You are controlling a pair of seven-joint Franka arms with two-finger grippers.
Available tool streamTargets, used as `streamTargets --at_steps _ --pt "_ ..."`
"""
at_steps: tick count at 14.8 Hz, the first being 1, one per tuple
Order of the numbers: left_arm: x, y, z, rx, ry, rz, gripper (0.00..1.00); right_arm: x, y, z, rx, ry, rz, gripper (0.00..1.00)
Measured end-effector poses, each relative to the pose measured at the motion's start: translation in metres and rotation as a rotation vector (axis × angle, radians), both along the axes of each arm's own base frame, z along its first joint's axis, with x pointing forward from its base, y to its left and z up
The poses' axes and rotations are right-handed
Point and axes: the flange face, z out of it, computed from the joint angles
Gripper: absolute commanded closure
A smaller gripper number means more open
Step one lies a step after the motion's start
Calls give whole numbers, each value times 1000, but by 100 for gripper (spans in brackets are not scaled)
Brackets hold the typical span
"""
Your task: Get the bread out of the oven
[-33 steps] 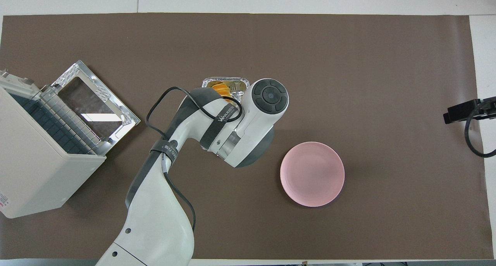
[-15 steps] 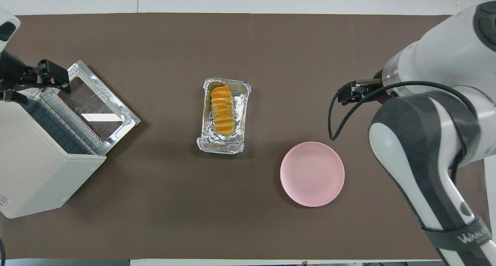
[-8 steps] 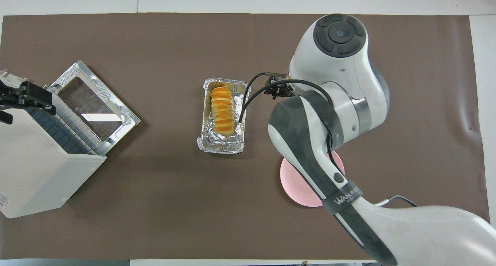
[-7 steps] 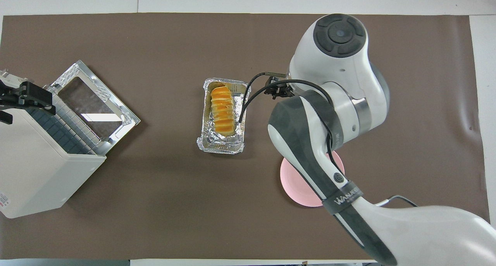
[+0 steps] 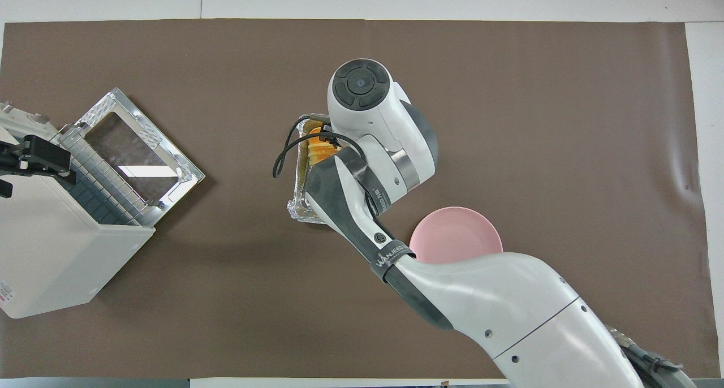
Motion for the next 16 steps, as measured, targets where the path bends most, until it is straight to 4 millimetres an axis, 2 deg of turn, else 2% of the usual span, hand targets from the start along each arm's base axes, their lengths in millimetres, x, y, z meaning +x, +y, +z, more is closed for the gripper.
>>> streamTargets --at_steps 5,7,8,10,12,16 --pt "-5 -10 1 -2 -4 -29 0 0 -5 -18 -33 -1 7 1" --pt "-4 -13 2 -1 -14 -33 0 -2 -5 -28 -30 -7 8 17" --pt "-3 -13 2 -1 -21 -33 0 -3 -6 -35 -31 -7 9 35" --pt "-2 -12 3 0 -35 -31 0 -6 -8 -46 -33 -5 21 100" --pt "0 -11 4 0 -48 -29 0 -7 -8 -48 -34 -3 30 100" --pt "2 -10 5 0 -61 -29 0 -7 -7 -40 -27 -14 33 100"
